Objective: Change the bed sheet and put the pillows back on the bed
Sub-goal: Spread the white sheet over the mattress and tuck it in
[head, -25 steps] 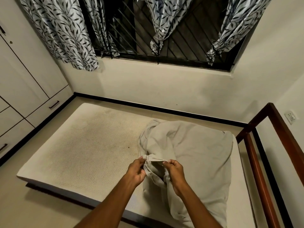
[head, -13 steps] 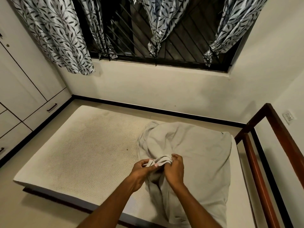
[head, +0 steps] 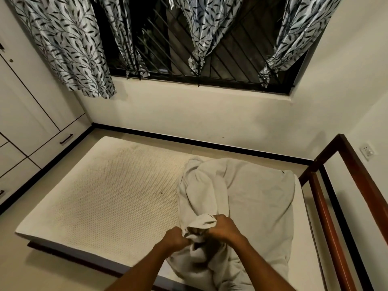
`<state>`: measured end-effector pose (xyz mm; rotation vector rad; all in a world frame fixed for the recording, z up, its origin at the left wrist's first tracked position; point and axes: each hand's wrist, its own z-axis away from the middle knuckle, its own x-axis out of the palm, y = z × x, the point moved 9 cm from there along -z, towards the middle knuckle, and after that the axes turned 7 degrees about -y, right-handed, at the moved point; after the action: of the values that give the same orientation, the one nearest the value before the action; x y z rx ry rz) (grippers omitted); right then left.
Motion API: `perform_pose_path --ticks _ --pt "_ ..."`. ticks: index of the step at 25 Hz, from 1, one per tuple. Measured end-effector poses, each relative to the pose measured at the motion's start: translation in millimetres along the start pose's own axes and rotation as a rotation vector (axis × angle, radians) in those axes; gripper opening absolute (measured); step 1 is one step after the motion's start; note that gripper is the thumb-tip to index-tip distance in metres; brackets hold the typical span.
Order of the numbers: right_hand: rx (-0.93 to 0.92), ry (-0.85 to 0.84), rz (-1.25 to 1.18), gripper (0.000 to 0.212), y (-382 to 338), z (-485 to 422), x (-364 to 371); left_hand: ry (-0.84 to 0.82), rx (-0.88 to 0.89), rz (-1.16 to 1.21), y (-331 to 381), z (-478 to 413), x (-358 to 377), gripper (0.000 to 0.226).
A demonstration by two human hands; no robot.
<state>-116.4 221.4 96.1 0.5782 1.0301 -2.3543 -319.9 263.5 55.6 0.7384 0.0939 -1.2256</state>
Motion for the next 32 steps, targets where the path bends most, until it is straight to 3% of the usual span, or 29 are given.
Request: perform_pose_path --ticks 2,5,7,11,13,17,21,26,32 --pt "0.048 0.057 0.106 0.041 3 0 -2 0.054 0.003 0.354 2 -3 -1 0.055" --pt "0.055 0.101 -0.008 0.036 1 -6 -3 0.108 0.062 0.688 20 -5 -9 0.033" --pt "-0.010 0.130 -0.126 0.026 -8 -9 -4 0.141 0.106 0.791 33 -3 -17 0.027" --pt "-0.040 0.206 -0.292 0.039 -24 -9 -14 0.207 0.156 0.830 49 3 -40 0.018" --pt "-0.017 0.186 -0.269 0.033 -39 -14 -15 0.173 0.196 0.815 52 1 -51 0.019" --pt "0.020 0.156 -0.240 0.054 -76 -37 -6 0.072 0.244 0.754 56 -7 -67 0.017" --pt "0.047 0.200 -0.278 0.032 -121 -71 3 0.029 0.275 0.700 35 -20 -114 0.017" --pt "0.066 0.299 -0.523 0.030 -197 -117 11 0.106 0.323 0.576 -13 -44 -241 0.044" --pt "-0.031 0.423 -0.879 0.031 -300 -163 9 0.415 0.418 0.073 -51 -67 -429 0.008"
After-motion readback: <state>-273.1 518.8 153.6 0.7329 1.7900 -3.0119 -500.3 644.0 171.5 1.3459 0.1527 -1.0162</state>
